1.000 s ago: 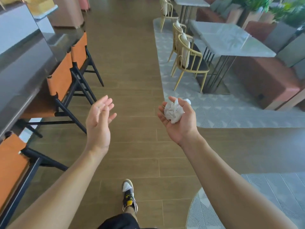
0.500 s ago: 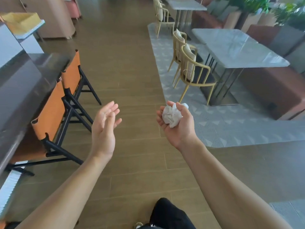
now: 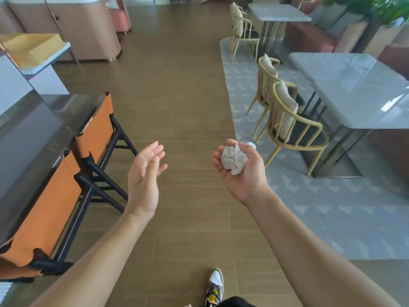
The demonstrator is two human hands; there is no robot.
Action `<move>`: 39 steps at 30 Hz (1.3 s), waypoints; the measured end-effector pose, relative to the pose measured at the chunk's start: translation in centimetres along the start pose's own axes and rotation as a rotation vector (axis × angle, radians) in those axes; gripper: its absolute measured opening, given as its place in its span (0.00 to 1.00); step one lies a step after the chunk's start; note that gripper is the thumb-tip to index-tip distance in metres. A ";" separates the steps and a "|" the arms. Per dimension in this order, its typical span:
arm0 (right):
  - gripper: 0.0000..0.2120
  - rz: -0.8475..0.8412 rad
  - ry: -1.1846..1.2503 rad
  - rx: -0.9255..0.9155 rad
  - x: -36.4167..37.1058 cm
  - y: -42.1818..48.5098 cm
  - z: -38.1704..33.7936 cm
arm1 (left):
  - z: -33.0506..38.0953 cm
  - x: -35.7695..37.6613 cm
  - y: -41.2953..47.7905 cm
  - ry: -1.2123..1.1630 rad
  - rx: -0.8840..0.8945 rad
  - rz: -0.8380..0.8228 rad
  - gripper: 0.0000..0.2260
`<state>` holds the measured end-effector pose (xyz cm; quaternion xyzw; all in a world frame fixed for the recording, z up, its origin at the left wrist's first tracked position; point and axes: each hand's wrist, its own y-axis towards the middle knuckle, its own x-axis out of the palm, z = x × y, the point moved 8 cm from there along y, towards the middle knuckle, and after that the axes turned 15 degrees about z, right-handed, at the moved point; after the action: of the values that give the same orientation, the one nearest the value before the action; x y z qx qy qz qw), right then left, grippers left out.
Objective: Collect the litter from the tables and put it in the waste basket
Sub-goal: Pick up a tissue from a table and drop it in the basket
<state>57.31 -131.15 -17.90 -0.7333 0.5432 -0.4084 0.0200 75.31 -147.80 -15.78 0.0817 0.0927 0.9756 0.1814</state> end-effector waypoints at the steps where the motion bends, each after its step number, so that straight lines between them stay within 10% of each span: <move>1: 0.10 -0.008 -0.005 0.005 1.5 2.0 -0.8 | -0.3 1.1 2.1 -0.003 0.003 0.011 0.13; 39: 0.08 -0.158 -0.082 0.111 58.0 76.2 -1.8 | -22.1 20.7 84.6 0.025 0.037 0.231 0.14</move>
<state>1.20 -208.71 -19.24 -0.7879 0.4587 -0.4078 0.0505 23.36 -221.05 -16.78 0.0832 0.1030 0.9891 0.0650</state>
